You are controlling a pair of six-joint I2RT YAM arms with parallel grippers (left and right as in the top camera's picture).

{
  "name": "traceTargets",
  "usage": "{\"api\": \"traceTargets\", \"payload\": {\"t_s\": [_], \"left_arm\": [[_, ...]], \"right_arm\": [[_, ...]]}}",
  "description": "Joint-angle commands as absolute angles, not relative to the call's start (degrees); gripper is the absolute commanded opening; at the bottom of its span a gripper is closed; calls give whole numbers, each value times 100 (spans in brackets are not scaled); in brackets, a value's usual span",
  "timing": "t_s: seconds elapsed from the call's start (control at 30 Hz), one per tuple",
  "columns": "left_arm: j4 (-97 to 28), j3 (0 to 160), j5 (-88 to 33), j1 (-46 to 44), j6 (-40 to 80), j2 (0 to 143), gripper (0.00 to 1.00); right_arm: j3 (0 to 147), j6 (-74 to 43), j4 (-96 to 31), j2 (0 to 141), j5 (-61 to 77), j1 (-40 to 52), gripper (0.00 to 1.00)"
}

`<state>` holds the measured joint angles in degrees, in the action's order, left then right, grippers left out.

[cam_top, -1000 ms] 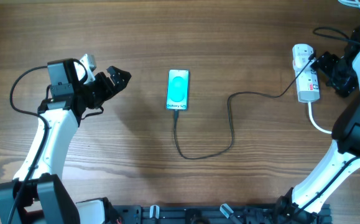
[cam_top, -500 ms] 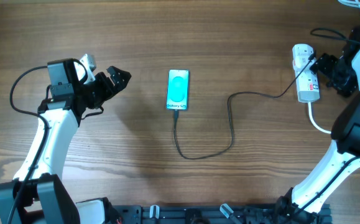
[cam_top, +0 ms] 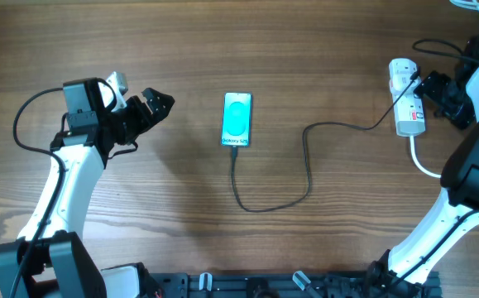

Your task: Plug charger to phone and switch on socket

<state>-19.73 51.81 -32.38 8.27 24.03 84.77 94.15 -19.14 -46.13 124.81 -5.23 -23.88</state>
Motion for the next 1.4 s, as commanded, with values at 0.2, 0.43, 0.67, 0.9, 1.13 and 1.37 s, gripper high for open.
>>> {"api": "traceTargets", "payload": {"t_s": [0.2,0.43,0.67,0.9,1.13,1.37], "left_arm": [[-1962,5170,-3199,814,2270,8510,100],[-1962,5170,-3199,814,2270,8510,100],[-1962,5170,-3199,814,2270,8510,100],[-1962,5170,-3199,814,2270,8510,100],[-1959,5170,-3199,814,2270,8510,100],[-1962,5170,-3199,814,2270,8510,100]], "right_arm": [[9192,-1385,-4676,12811,917,-2233,100],[9227,-1518,-5214,12792,-54,-2259,100],[9719,-891,-5699,12440,106,-2298,100],[9717,-128,-5736,12438,89,-2305,100],[9717,-152,-5308,12438,91,-2305,100],[9717,-152,-3148,12438,93,-2305,100]]}}
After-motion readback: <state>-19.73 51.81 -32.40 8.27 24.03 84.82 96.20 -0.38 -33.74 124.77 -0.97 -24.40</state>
